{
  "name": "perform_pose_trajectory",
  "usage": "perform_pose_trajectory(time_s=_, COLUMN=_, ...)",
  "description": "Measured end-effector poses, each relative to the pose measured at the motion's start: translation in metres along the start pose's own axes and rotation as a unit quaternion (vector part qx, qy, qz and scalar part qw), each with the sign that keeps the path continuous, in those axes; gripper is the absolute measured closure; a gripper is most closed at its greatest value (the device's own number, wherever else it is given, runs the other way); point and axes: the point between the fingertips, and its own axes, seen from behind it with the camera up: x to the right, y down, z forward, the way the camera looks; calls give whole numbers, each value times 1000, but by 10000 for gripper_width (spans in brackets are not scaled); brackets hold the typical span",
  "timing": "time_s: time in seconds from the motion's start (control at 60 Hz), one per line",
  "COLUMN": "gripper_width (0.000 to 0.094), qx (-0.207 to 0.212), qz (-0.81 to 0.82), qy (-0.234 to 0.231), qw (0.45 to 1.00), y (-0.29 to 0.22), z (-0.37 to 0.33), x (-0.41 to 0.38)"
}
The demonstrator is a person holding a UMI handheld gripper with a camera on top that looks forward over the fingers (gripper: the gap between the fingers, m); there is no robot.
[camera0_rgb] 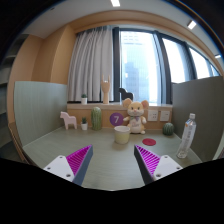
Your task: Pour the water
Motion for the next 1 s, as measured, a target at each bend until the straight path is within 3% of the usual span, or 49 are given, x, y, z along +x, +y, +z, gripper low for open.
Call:
perform_pose_trajectory(time_s=0.117, gripper_width=86, qx=-17, qz=1, qy=29, qw=999, y=16, z=-1, x=37)
perform_pose_trajectory(time_s=0.267, gripper_width=85, qx=-26, qz=3, qy=90, qw=996, y=50, z=-1, x=147)
perform_pose_trajectory(time_s=0.533, gripper_width=95, qx=-20, qz=12, qy=183, qw=983, y=51, z=-1, x=292)
perform_pose_trajectory(time_s=1.0, gripper_width=104, qx=-21, qz=-15, qy=198, qw=980, y=33, z=98, x=380)
